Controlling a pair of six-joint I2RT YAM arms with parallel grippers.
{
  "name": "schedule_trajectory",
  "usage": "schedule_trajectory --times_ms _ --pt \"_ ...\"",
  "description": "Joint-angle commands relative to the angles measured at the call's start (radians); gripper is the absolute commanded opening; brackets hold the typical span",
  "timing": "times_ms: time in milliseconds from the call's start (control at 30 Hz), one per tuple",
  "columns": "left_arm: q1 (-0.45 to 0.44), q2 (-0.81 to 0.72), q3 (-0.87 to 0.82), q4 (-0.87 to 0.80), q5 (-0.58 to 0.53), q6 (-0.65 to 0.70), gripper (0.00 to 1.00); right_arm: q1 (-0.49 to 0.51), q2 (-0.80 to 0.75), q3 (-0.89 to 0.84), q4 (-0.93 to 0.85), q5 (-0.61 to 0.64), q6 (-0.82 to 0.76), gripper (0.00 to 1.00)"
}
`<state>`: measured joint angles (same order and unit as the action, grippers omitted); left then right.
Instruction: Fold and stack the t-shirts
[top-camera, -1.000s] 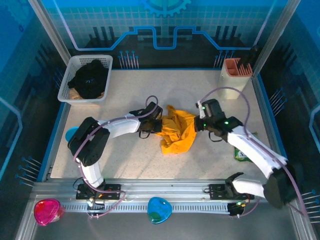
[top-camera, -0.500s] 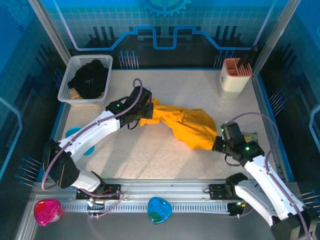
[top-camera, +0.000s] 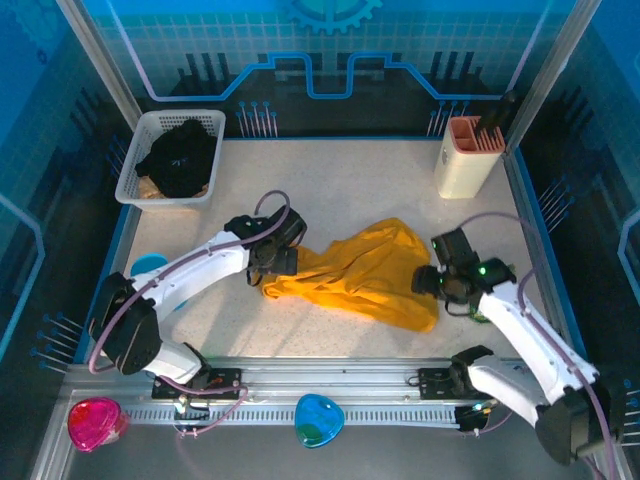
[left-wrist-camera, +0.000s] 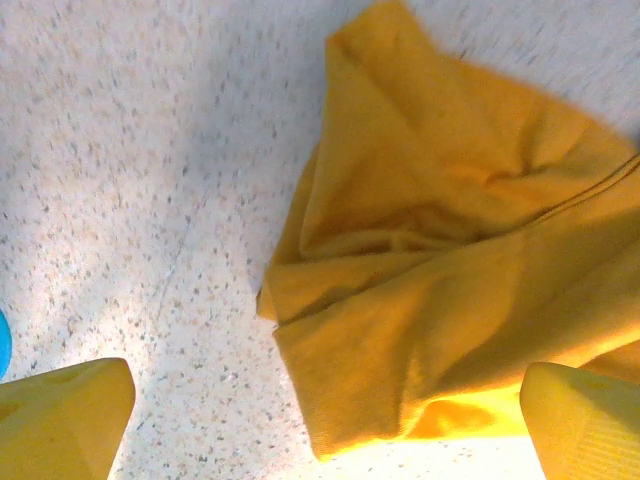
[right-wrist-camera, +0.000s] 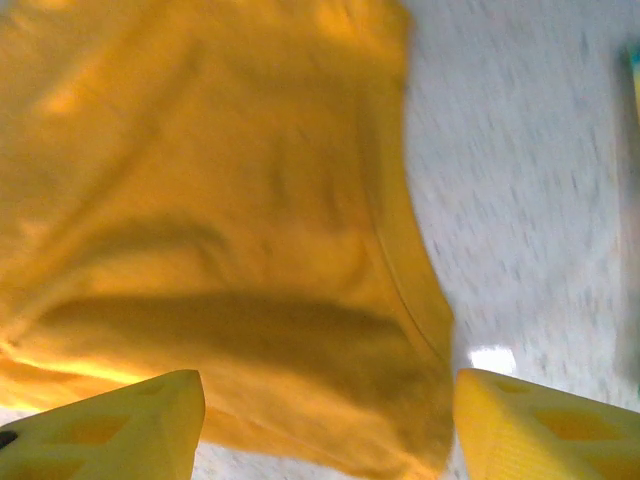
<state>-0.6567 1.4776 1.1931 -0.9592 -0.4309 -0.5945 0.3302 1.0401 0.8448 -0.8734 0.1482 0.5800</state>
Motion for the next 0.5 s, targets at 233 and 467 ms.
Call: schedule_trajectory --times_ms 233,467 --pt "0.072 0.102 -0.008 0.025 -0.005 0.017 0.99 0.049 0.561 0.42 0.192 -0.073 -0.405 0.65" --pt "0.197 0.157 -0.071 0.151 0.16 0.028 0.97 0.167 0.882 0.665 0.12 -0.034 -0.509 0.61"
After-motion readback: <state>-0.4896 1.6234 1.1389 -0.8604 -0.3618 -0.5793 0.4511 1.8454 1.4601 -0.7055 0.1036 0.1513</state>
